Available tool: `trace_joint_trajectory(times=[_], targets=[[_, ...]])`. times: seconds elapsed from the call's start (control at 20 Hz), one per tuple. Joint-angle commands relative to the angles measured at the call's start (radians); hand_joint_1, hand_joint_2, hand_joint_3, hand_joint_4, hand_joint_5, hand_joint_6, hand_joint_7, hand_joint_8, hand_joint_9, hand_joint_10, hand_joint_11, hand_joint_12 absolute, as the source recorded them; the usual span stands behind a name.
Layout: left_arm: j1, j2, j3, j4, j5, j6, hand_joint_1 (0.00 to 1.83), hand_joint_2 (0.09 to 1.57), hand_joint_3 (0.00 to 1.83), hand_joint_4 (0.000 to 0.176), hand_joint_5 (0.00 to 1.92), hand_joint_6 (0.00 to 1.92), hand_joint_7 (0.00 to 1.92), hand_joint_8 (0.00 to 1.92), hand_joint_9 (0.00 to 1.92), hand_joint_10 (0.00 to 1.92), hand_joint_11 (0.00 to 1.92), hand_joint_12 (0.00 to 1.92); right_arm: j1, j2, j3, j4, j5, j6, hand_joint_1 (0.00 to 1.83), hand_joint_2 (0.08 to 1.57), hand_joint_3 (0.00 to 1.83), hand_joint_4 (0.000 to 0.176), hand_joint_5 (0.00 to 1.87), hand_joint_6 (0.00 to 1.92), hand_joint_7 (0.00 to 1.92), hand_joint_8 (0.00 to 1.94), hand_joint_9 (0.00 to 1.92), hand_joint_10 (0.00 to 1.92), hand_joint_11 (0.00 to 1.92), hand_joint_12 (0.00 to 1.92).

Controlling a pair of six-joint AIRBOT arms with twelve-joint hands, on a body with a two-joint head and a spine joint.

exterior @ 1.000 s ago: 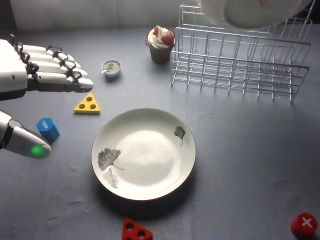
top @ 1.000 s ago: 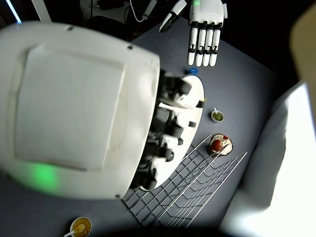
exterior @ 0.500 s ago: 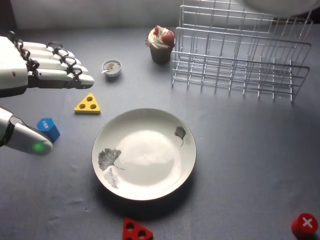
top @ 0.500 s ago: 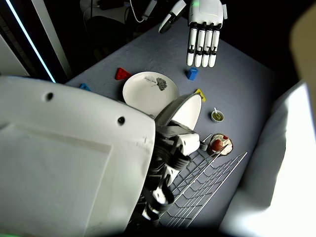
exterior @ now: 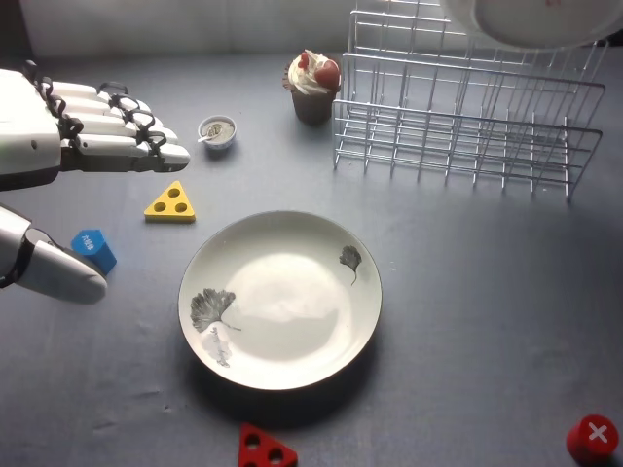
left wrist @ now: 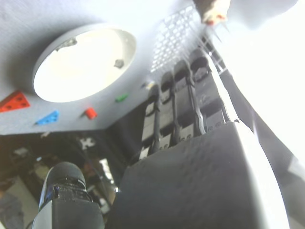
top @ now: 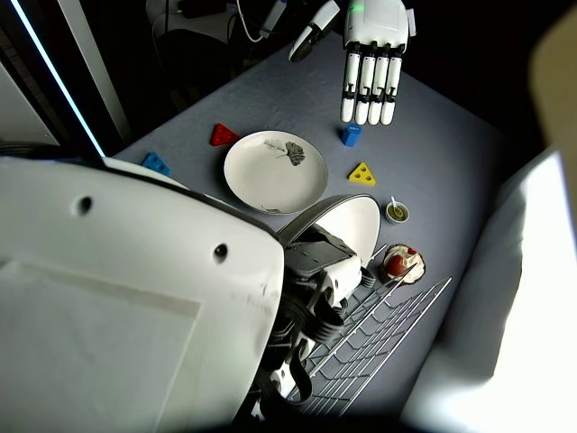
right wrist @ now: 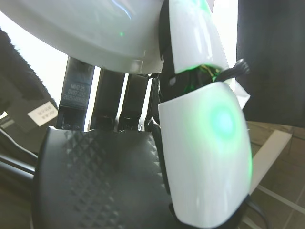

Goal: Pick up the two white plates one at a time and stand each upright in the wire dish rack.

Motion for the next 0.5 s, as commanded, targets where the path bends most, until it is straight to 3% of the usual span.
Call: trace_joint_trajectory(times=[0.0, 0.1, 0.15, 0.2, 0.45], targets=[[-0.012, 0.005, 0.004, -0.061, -0.047, -0.002, 0.00, 0.94, 0.00, 0.000, 0.13, 0.01, 0.16, 0.01, 0.16, 0.01, 0.15, 0.01, 0.017, 0.004, 0.006, 0.020, 0.137, 0.016, 1.50, 1.03, 0.00, 0.000, 1.02, 0.87, 1.26, 0.24, 1.21, 0.56, 0.99, 1.32], [-0.013, 0.004, 0.004, -0.059, -0.047, -0.002, 0.00, 0.94, 0.00, 0.000, 0.15, 0.01, 0.17, 0.01, 0.18, 0.01, 0.15, 0.01, 0.010, 0.000, 0.011, 0.020, 0.137, 0.016, 1.50, 1.02, 0.00, 0.000, 1.04, 0.84, 1.28, 0.19, 1.21, 0.55, 0.99, 1.32], [-0.014, 0.003, 0.004, -0.058, -0.047, -0.002, 0.00, 0.93, 0.00, 0.000, 0.15, 0.01, 0.18, 0.01, 0.18, 0.01, 0.16, 0.01, 0.000, -0.004, 0.018, 0.023, 0.137, 0.016, 1.42, 1.01, 0.00, 0.000, 1.06, 0.86, 1.31, 0.20, 1.24, 0.63, 1.07, 0.84], [-0.015, 0.003, 0.004, -0.058, -0.047, -0.002, 0.00, 0.93, 0.00, 0.000, 0.15, 0.01, 0.18, 0.01, 0.18, 0.01, 0.15, 0.01, -0.006, -0.008, 0.023, 0.028, 0.137, 0.016, 1.49, 1.02, 0.00, 0.000, 1.02, 0.87, 1.32, 0.16, 1.22, 0.54, 1.03, 1.20], [-0.022, -0.001, 0.004, -0.052, -0.045, -0.002, 0.00, 0.93, 0.00, 0.000, 0.14, 0.00, 0.18, 0.00, 0.18, 0.00, 0.16, 0.01, -0.035, -0.031, 0.052, 0.055, 0.138, 0.017, 1.50, 1.01, 0.00, 0.000, 1.07, 0.80, 1.33, 0.11, 1.26, 0.40, 1.06, 1.22]])
